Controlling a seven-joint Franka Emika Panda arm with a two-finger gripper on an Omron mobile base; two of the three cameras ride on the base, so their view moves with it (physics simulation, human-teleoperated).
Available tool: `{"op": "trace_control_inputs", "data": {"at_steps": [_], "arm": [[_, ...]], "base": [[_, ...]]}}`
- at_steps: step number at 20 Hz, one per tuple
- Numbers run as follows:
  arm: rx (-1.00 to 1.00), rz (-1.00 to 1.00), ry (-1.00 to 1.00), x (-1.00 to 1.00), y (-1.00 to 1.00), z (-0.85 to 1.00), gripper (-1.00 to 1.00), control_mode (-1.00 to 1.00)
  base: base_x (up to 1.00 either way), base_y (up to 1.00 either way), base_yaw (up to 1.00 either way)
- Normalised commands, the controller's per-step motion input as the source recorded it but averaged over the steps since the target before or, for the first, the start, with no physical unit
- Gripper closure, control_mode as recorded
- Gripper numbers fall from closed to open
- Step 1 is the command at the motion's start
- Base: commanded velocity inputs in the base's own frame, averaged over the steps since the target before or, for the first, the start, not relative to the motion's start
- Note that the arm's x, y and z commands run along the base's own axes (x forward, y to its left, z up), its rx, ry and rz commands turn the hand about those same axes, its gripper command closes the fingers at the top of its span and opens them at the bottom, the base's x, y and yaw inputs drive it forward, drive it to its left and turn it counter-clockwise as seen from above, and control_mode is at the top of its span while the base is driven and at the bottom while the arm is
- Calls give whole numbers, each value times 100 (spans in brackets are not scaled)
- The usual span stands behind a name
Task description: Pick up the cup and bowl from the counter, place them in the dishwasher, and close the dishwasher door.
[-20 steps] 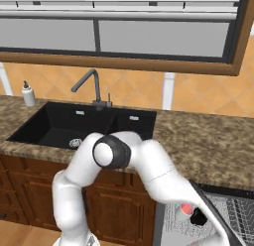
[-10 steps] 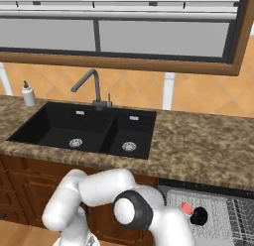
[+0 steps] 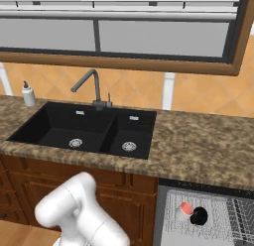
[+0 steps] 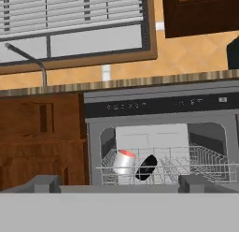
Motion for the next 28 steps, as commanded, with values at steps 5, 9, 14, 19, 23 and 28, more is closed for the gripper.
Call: {"op": "trace_control_inputs", "data": {"at_steps": [5, 9, 14, 19, 23, 28], "arm": [[16, 5, -18, 22, -34, -100, -100, -100], [12, 0, -11, 25, -39, -100, -100, -100], [4, 0, 10, 11, -36, -100, -100, -100], [1, 0, 1, 39, -39, -100, -100, -100], [0, -1, -1, 49, -32, -100, -100, -100], [-1, -3, -20, 51, -6, -97, -100, -100]], "base": [[0, 0, 0], [0, 0, 0], [0, 0, 0], [0, 0, 0], [0, 0, 0], [0, 0, 0]]}}
